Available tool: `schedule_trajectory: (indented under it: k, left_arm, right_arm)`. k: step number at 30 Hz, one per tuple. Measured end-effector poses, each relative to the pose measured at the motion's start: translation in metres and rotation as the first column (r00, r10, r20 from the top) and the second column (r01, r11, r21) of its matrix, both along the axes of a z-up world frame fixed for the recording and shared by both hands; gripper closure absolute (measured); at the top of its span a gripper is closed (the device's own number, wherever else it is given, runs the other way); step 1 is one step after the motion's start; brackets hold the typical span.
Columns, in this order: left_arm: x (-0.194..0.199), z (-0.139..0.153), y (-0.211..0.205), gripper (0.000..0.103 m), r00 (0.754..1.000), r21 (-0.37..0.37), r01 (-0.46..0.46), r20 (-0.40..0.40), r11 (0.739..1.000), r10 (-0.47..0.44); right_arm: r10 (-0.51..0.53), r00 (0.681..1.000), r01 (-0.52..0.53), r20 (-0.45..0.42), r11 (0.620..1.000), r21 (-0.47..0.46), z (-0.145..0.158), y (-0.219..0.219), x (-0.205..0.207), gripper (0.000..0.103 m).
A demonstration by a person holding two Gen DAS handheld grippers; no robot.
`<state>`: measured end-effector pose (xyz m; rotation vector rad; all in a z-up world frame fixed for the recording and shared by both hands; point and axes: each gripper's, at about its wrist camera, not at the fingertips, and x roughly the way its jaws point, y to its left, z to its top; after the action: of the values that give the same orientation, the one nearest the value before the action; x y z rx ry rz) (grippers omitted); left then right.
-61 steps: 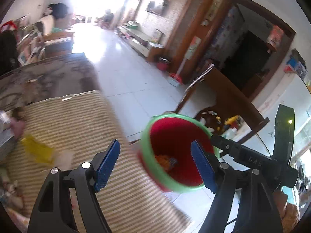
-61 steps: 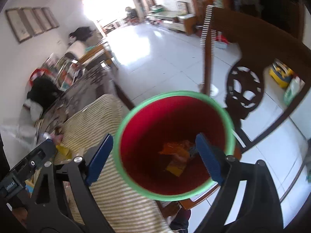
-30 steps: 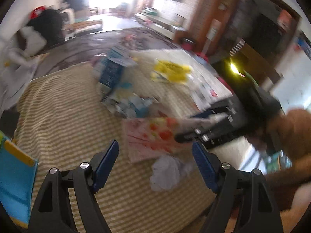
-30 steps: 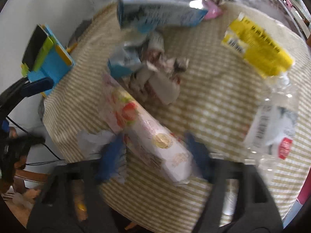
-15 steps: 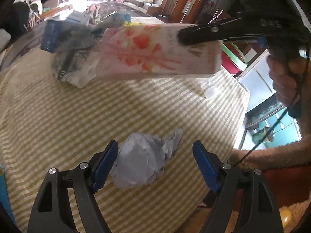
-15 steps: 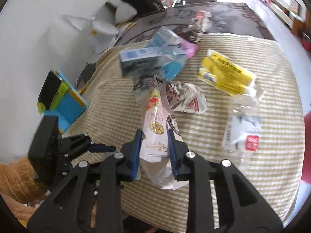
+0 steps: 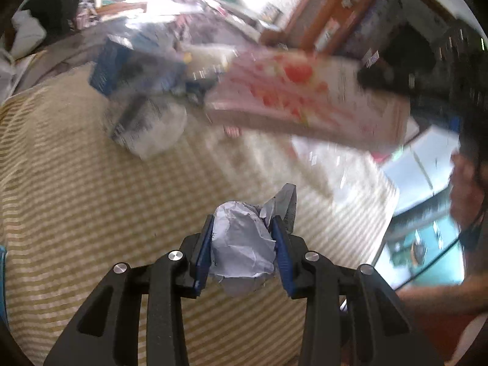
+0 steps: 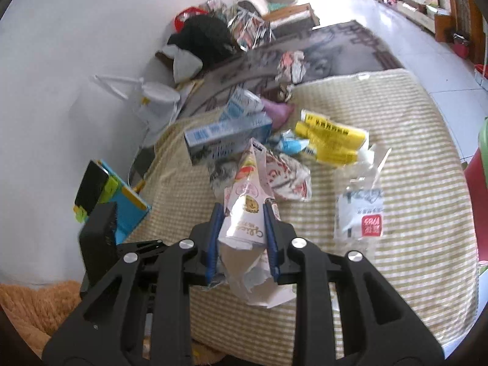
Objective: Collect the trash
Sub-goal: 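Grasp the crumpled grey foil with the left tool while the right tool grasps the white snack wrapper, then release the foil and wrapper into the red bin from both tools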
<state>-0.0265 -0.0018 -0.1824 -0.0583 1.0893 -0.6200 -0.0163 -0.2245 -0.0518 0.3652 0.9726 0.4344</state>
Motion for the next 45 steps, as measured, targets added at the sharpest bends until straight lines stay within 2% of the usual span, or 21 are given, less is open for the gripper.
schedule_trajectory:
  k: [5, 7, 13, 17, 23, 36, 45]
  left_arm:
    - [0.015, 0.030, -0.003, 0.068, 0.994, -0.099, -0.108, 0.014, 0.989, 0.110]
    - [0.019, 0.041, -0.006, 0.068, 0.990, -0.115, -0.133, 0.036, 0.984, 0.138]
    - [0.025, 0.064, -0.019, 0.068, 0.976, -0.121, -0.179, 0.102, 0.976, 0.192]
    - [0.034, 0.071, -0.030, 0.068, 0.966, -0.079, -0.211, 0.139, 0.974, 0.220]
    - [0.051, 0.075, -0.047, 0.068, 0.958, -0.069, -0.262, 0.107, 0.963, 0.268]
    - [0.057, 0.086, -0.166, 0.068, 0.976, -0.012, -0.174, 0.133, 0.985, 0.174]
    - [0.055, 0.090, -0.238, 0.068, 0.987, -0.013, -0.093, 0.131, 0.996, 0.093]
  right_arm:
    - [-0.025, 0.999, 0.025, 0.046, 1.000, 0.004, 0.015, -0.008, 0.000, 0.077]
    - [-0.027, 0.998, 0.027, 0.064, 1.000, 0.002, 0.021, -0.009, -0.002, 0.077]
    - [-0.042, 0.990, 0.042, 0.132, 0.999, 0.002, 0.045, -0.024, -0.007, 0.077]
    - [-0.068, 0.988, 0.074, 0.137, 0.997, -0.035, 0.049, -0.038, -0.008, 0.077]
    - [-0.128, 0.981, 0.131, 0.143, 0.991, -0.011, 0.051, -0.081, -0.018, 0.077]
    - [-0.276, 0.946, 0.281, 0.171, 0.960, -0.004, 0.060, -0.195, -0.046, 0.077]
    - [-0.367, 0.912, 0.373, 0.184, 0.928, 0.003, 0.063, -0.261, -0.067, 0.077]
